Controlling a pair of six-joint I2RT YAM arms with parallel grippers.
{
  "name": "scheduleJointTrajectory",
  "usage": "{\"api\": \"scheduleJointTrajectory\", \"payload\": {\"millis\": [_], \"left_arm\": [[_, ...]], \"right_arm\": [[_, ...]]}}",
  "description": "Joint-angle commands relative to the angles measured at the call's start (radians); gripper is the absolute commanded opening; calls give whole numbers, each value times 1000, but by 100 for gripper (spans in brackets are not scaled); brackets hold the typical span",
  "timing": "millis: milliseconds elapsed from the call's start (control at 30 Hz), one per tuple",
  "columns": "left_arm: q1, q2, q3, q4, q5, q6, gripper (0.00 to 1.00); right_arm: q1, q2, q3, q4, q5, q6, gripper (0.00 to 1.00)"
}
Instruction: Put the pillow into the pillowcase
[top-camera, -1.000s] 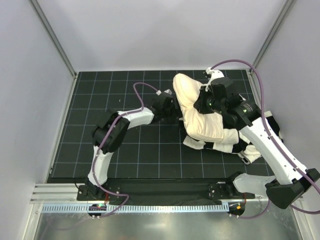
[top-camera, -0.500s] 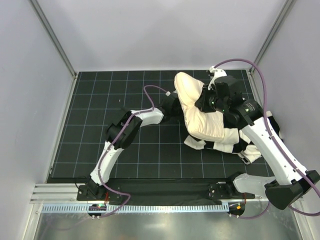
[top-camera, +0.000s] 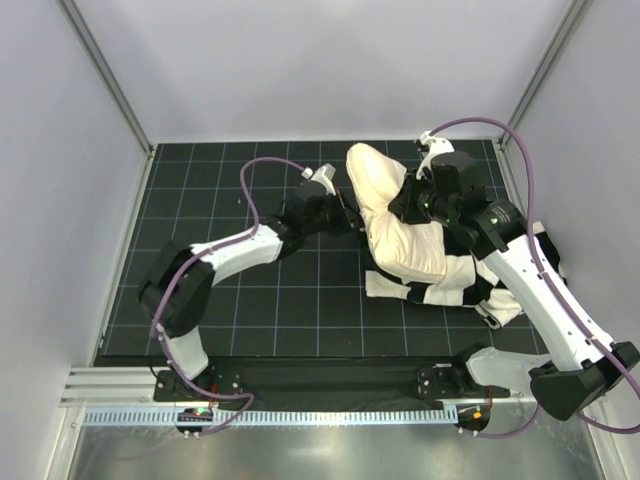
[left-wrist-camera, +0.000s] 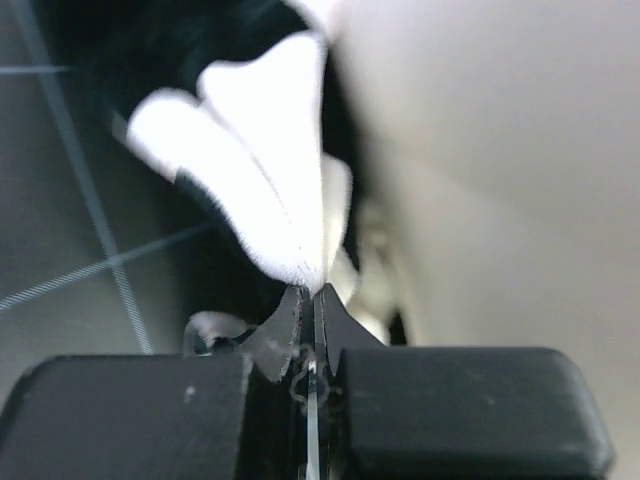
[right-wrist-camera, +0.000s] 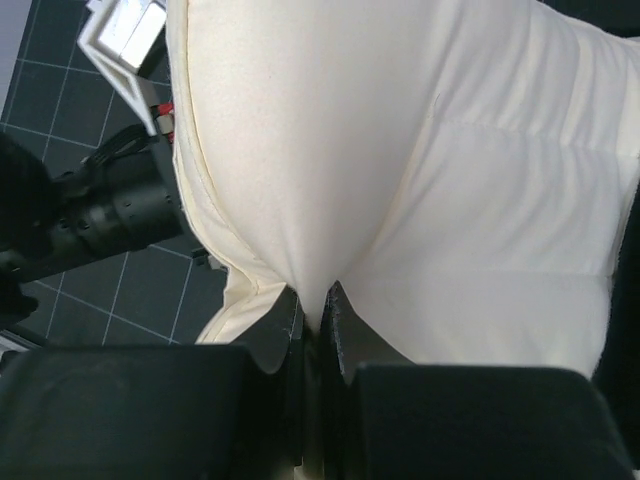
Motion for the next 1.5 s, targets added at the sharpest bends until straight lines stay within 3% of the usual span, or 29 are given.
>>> {"api": "scheduleJointTrajectory", "payload": {"millis": [0,233,467,700,867,1100,1267,1467], "left_arm": [[12,-157,-52,32,-8,37,0],[38,-398,-55,-123,-20,68,0],[130,-605,52,-365,-37,148,0],[142,-572,371,-505,13,217,0],[142,-515,717,-522,67,275,0],[142,-385,1123,-558,145,278,0],[142,-221,1361,-548,170,209,0],[73,-141,1353,-472,156,154,0]], "right_arm": [[-15,-25,59,58,29,-22,4],[-15,0,67,2,85,-8,4],[-15,17,240,-84,122,13,4],[-15,130,637,-193,40,30,4],[-15,213,837,-199,-179,115,4],[-18,219,761,-120,-293,156,4],[-20,146,537,23,-385,219,4],[-9,130,143,355,-540,363,4]]}}
